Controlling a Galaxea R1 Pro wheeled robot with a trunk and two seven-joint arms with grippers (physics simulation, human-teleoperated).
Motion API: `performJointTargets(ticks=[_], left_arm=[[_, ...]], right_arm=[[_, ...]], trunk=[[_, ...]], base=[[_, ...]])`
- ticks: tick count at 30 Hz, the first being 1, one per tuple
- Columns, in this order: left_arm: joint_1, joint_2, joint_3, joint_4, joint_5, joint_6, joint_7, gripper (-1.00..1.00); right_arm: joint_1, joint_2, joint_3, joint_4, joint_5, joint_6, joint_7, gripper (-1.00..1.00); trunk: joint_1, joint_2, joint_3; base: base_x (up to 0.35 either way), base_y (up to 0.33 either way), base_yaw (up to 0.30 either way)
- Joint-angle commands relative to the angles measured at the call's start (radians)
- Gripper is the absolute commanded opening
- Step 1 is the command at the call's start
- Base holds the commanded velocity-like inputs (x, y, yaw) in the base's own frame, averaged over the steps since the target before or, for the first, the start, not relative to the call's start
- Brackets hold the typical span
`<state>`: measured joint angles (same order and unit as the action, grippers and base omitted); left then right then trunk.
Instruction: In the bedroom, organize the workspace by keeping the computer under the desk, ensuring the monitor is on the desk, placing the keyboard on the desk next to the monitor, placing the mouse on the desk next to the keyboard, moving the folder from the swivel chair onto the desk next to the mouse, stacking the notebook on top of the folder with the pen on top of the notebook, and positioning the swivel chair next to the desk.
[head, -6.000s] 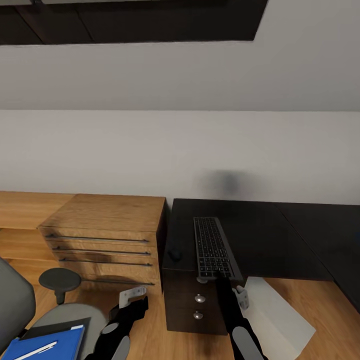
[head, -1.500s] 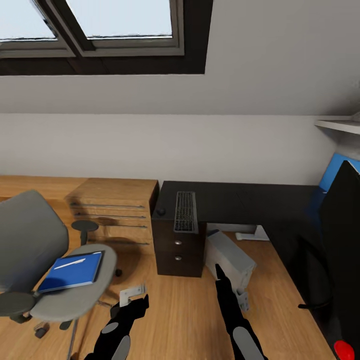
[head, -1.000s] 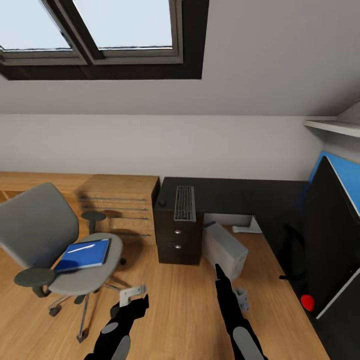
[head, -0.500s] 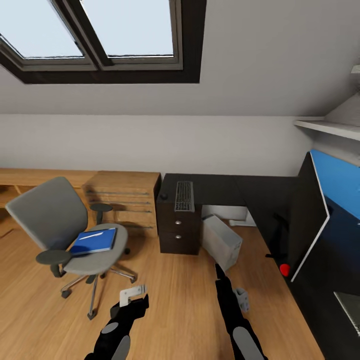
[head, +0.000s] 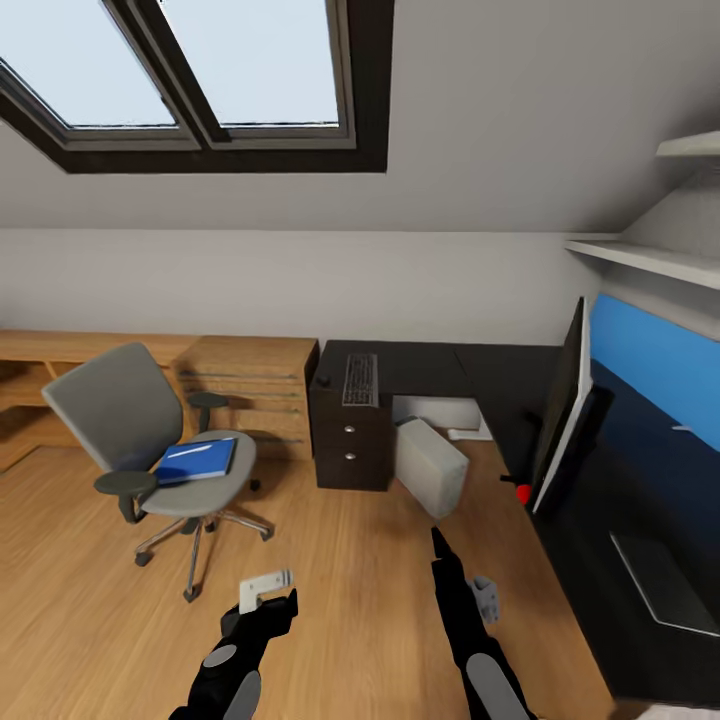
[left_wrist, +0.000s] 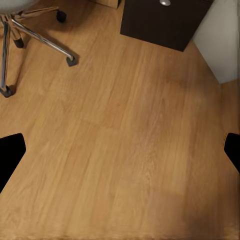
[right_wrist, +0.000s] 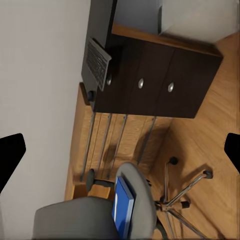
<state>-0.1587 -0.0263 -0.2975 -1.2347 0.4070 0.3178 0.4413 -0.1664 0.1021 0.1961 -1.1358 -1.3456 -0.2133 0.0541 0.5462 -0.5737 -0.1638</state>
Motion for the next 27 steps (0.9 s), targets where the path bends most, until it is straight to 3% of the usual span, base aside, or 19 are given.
performJointTargets(ticks=[1,8,14,20,27], left_arm=[[-0.001,0.0,-0.002,-0.002,0.008,0.003,0.008,1.0],[-0.001,0.0,-0.002,-0.002,0.008,0.003,0.008,1.0],[-0.001,0.0,-0.002,0.0,0.007,0.003,0.017,1.0],[-0.001,-0.002,-0.003,0.0,0.006,0.003,0.082,1.0],[-0.001,-0.001,-0.002,0.0,0.01,0.003,0.1,1.0]], right_arm=[[-0.001,0.0,0.002,0.001,-0.011,-0.006,0.006,1.0],[-0.001,-0.001,0.002,0.0,-0.01,-0.007,0.006,1.0],[-0.001,-0.005,0.001,-0.004,-0.009,-0.005,0.007,1.0],[-0.001,-0.01,-0.004,-0.031,-0.007,-0.006,0.005,1.0],[-0.001,-0.097,-0.009,-0.079,-0.005,-0.006,-0.038,1.0]], trunk=[[-0.004,0.006,0.001],[-0.031,0.055,0.023],[-0.031,0.055,0.023],[-0.031,0.055,0.023],[-0.031,0.055,0.023]], base=[[-0.327,-0.188,0.0],[-0.318,-0.199,0.0],[-0.3,-0.223,0.0],[-0.291,-0.233,0.0],[-0.271,-0.22,0.0]])
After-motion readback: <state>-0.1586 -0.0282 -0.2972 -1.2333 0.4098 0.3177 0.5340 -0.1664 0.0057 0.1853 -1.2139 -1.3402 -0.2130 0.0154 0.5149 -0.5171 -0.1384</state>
